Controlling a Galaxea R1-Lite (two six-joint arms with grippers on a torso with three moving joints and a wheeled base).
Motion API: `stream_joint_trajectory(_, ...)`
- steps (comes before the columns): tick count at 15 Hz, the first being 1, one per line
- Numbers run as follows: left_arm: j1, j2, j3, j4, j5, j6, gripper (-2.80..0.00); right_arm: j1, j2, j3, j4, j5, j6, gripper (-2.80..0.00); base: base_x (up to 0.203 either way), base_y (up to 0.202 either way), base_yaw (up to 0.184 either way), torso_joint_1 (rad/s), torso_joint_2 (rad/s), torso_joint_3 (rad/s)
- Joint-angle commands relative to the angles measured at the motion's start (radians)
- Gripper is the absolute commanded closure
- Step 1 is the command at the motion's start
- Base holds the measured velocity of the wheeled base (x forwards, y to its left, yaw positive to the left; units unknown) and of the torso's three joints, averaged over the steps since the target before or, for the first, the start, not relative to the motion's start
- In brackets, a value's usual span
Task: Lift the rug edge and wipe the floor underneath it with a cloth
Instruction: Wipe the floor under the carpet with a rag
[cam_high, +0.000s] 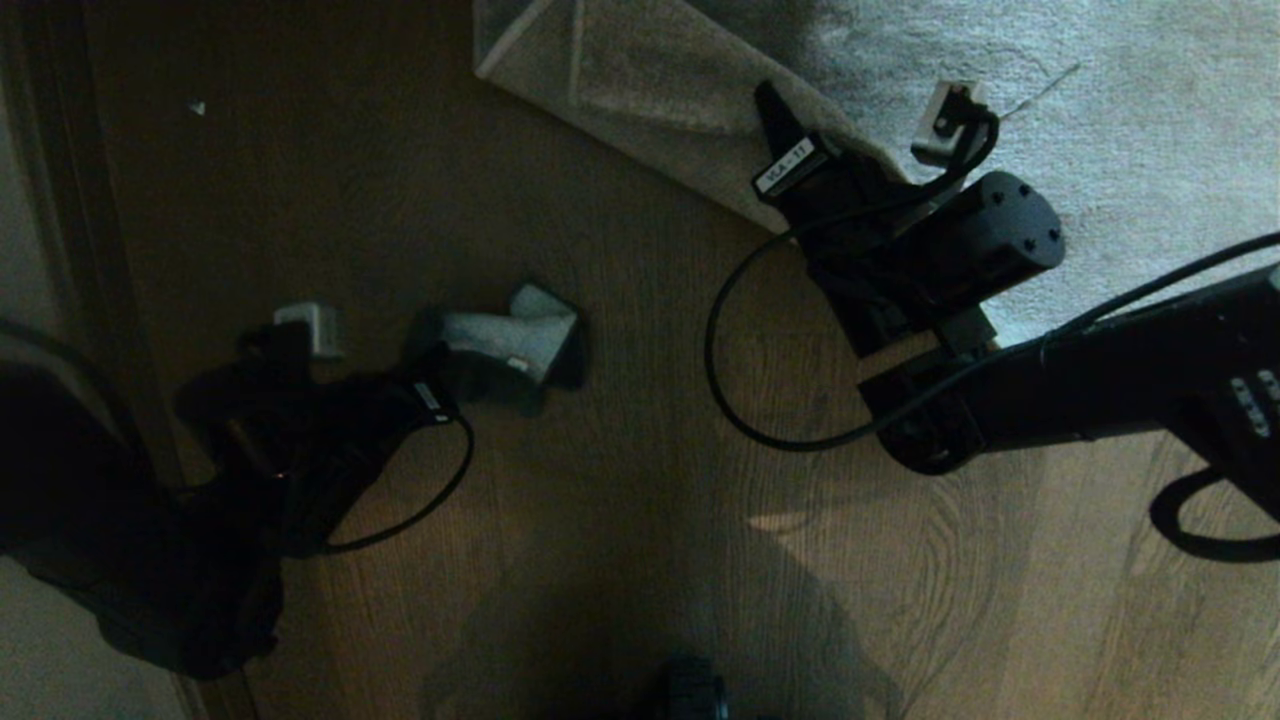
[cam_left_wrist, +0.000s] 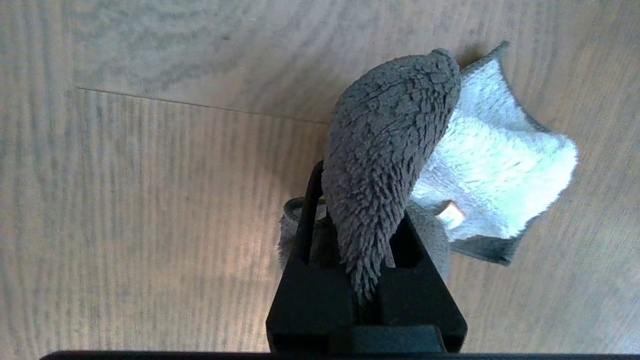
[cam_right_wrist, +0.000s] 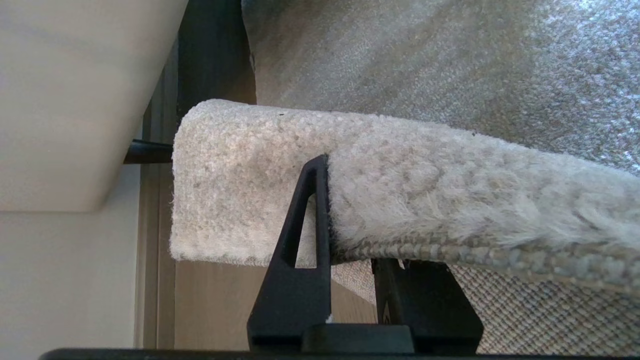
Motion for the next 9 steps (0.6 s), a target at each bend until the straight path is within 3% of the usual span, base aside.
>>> stream_joint_trajectory(1,-0.005,0.000,-0.003,-0.046,0.001,0.000,0.00,0.001,0.001,0.000,-0.048,0.000,0.001,0.00,0.000,0.000,0.000,0.000,0.00,0.000)
stream_joint_trajectory(5,-0.139,-0.037,0.005,-0.047,0.012,0.005,0.00,0.001,0.002,0.000,-0.048,0.000,0.001,0.00,0.000,0.000,0.000,0.000,0.00,0.000)
stream_joint_trajectory(9,-0.352,-0.091,0.078,-0.048,0.048,0.008,0.00,0.002,0.002,0.000,-0.048,0.000,0.000,0.00,0.000,0.000,0.000,0.000,0.00,0.000)
